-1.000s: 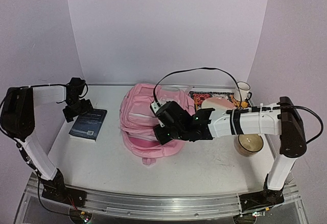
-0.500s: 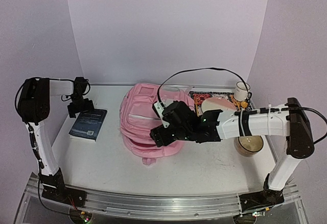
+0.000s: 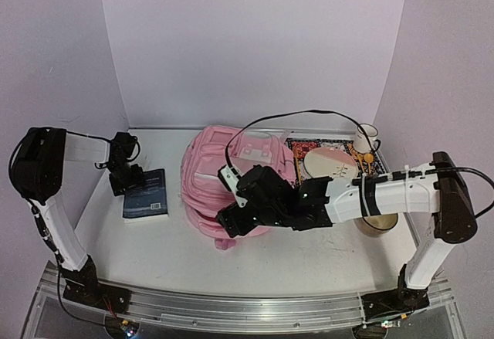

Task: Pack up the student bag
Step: Place the largest pocket of the student bag, then move the book to the center of the board.

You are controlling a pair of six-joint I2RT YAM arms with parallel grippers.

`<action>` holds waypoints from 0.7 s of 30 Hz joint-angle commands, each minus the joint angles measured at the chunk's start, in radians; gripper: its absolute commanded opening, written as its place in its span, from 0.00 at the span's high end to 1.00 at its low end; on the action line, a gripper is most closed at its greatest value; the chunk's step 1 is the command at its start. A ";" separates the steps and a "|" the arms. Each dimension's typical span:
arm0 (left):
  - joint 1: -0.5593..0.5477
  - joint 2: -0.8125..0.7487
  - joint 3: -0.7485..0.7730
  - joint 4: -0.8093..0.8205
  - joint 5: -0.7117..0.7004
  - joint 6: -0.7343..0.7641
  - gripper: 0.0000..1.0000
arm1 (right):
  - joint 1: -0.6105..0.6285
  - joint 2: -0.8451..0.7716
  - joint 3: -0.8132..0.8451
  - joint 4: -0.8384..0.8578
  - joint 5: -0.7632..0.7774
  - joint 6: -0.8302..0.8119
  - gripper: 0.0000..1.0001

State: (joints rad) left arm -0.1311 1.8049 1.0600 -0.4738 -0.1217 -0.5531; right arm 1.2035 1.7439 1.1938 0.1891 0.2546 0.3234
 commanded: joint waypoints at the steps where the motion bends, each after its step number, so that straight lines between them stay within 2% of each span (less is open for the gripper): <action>1: -0.137 0.005 -0.182 -0.147 0.023 -0.093 0.34 | 0.029 -0.021 -0.015 0.022 -0.002 0.007 0.20; 5: -0.267 -0.067 -0.290 -0.149 0.009 -0.184 0.42 | 0.050 -0.020 -0.024 0.033 -0.005 0.014 0.20; 8: -0.393 -0.119 -0.348 -0.163 -0.015 -0.292 0.44 | 0.063 -0.013 -0.026 0.039 -0.012 0.019 0.20; 11: -0.494 -0.188 -0.391 -0.176 0.023 -0.382 0.46 | 0.076 -0.004 -0.022 0.044 -0.020 0.020 0.20; 17: -0.650 -0.302 -0.473 -0.179 0.066 -0.520 0.42 | 0.095 0.017 -0.009 0.052 -0.031 0.014 0.20; 21: -0.686 -0.415 -0.489 -0.175 0.063 -0.589 0.35 | 0.100 0.037 -0.007 0.057 -0.051 0.017 0.20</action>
State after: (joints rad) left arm -0.7724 1.4294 0.6440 -0.4630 -0.1983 -1.0485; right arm 1.2947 1.7526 1.1706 0.2281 0.2223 0.3310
